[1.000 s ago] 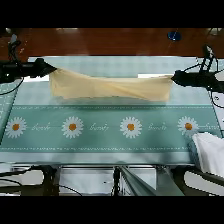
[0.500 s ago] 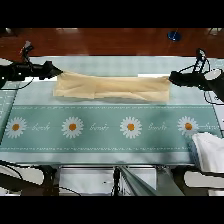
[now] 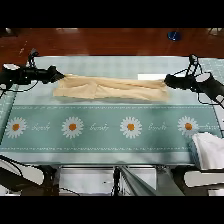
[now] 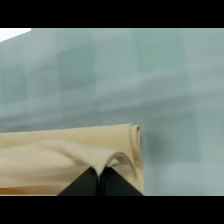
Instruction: Fold the shirts.
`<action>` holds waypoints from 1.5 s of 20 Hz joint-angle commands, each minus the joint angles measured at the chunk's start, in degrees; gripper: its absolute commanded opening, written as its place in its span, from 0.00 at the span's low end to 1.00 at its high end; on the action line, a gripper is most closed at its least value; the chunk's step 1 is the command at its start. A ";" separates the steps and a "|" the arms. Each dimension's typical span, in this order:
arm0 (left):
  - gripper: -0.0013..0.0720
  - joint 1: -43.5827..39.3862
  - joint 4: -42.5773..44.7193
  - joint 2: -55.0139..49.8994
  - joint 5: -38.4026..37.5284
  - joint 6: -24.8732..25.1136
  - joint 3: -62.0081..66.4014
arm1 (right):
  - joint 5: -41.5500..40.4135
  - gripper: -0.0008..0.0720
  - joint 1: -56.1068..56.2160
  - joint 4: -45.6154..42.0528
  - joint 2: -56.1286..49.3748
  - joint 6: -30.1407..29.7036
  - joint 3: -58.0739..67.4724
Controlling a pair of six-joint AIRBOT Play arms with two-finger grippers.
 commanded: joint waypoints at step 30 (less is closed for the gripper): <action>0.74 2.54 29.33 5.25 -19.37 -19.23 19.54 | 36.81 0.83 -11.06 10.29 -13.77 0.46 14.23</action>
